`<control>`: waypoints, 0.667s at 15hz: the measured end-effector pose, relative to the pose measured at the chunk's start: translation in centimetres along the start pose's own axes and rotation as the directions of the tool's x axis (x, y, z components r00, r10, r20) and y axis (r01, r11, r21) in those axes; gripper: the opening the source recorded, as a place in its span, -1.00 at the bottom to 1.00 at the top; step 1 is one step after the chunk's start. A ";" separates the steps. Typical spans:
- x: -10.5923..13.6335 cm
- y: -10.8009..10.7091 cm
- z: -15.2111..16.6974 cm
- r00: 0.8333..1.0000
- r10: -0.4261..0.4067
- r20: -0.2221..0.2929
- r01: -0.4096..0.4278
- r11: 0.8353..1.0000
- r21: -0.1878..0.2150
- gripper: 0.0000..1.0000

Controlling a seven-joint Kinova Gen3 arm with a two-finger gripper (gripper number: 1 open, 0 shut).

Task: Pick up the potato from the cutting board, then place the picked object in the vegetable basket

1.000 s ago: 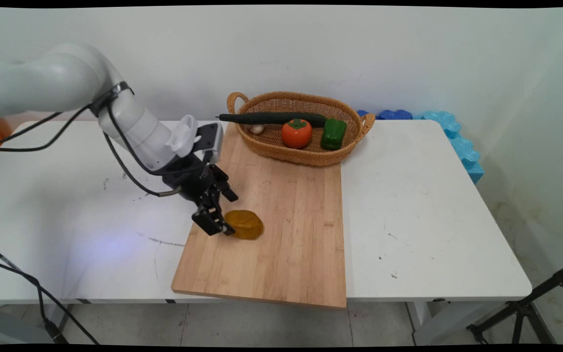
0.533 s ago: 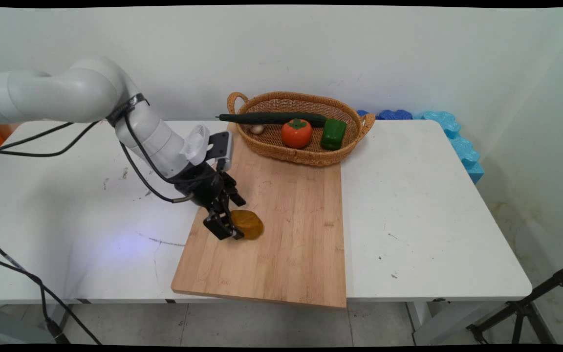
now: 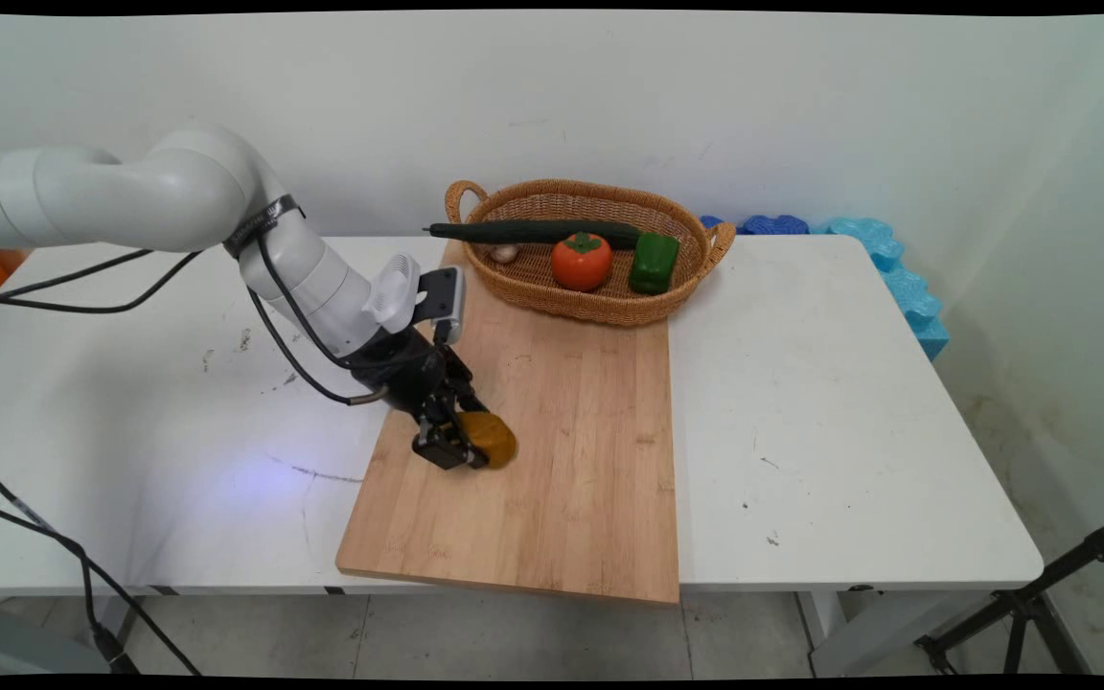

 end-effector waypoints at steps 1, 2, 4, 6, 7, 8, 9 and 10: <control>0.0 0.0 0.1 1.000 0.002 0.000 -0.002 1.000 -0.001 -1.00; -0.1 0.0 0.1 1.000 0.004 0.000 -0.004 1.000 -0.002 -1.00; -0.1 0.0 0.2 1.000 0.010 -0.002 -0.010 1.000 -0.003 -1.00; 0.0 -0.1 0.2 1.000 0.014 -0.005 -0.014 1.000 -0.003 -1.00; 0.0 -0.1 0.1 1.000 0.017 -0.008 -0.017 1.000 -0.002 -1.00; 0.1 -0.2 0.0 1.000 0.019 -0.010 -0.019 1.000 0.000 -1.00; 0.3 -0.3 -0.2 1.000 0.021 -0.013 -0.021 1.000 0.002 -1.00; 0.4 -0.5 -0.5 1.000 0.022 -0.018 -0.021 1.000 0.006 -1.00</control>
